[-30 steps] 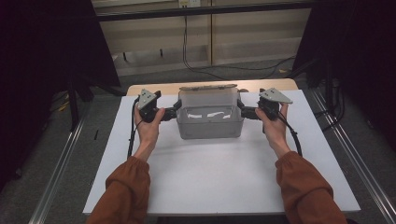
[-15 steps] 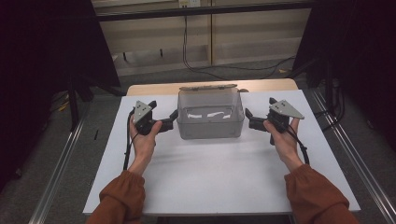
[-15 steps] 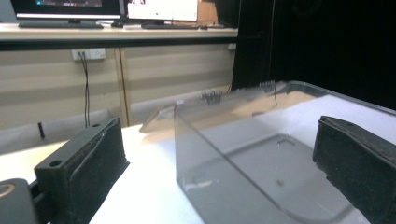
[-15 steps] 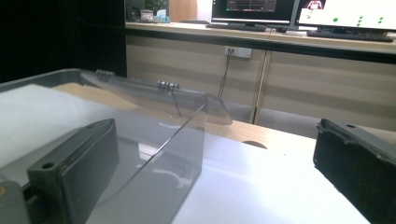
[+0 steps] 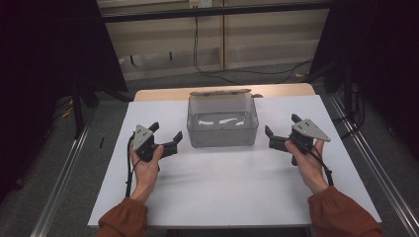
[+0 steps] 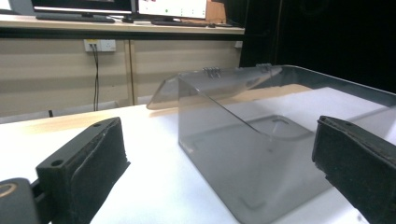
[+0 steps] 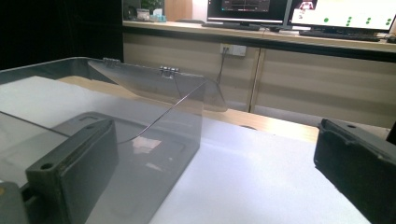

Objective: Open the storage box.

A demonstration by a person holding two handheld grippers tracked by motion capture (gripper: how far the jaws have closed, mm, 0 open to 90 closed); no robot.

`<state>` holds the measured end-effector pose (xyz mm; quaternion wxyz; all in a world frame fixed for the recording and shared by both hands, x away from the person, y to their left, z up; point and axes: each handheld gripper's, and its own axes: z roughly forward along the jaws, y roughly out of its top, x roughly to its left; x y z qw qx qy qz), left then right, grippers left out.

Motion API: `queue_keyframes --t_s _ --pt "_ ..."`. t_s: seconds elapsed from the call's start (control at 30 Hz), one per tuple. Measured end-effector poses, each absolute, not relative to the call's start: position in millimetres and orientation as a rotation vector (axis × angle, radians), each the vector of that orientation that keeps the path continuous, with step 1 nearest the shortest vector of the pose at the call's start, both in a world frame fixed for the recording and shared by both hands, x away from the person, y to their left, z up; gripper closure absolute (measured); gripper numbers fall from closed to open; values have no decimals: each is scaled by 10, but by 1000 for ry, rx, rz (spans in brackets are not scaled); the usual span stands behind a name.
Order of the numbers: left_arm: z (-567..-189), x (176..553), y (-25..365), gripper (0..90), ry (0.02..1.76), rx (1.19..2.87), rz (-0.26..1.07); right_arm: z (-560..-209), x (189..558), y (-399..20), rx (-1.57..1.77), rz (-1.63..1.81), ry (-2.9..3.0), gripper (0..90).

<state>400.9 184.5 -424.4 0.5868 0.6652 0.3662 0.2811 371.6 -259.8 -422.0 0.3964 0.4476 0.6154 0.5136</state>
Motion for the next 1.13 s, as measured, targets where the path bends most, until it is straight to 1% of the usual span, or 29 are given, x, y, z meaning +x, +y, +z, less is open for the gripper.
queue_keyframes --t_s 0.2,0.33,0.43,0.57,0.7,0.93,1.0,1.13 --pt "-4234 3803 1898 25 845 1555 677 -4288 3485 -2650 1122 1282 1544 0" --pt "-4260 3665 1927 25 891 1553 692 -4278 3327 -2729 1122 1298 1520 0" --pt "-4308 3568 1974 25 905 1563 678 -4313 3195 -2793 1136 1291 1519 0" --pt "-4317 3449 2004 25 890 1554 687 -4345 3039 -2863 1141 1290 1515 2" --pt "-4313 3295 2019 25 864 1583 704 -4371 2861 -2919 1113 1249 1503 8" --pt "-4313 3076 2138 26 914 1538 735 -4395 2574 -3038 1146 1257 1463 0" --pt "-4317 3059 2148 26 939 1528 751 -4394 2527 -3055 1151 1266 1460 0" --pt "-4329 3102 2178 28 965 1512 708 -4398 2542 -3067 1153 1274 1452 0"
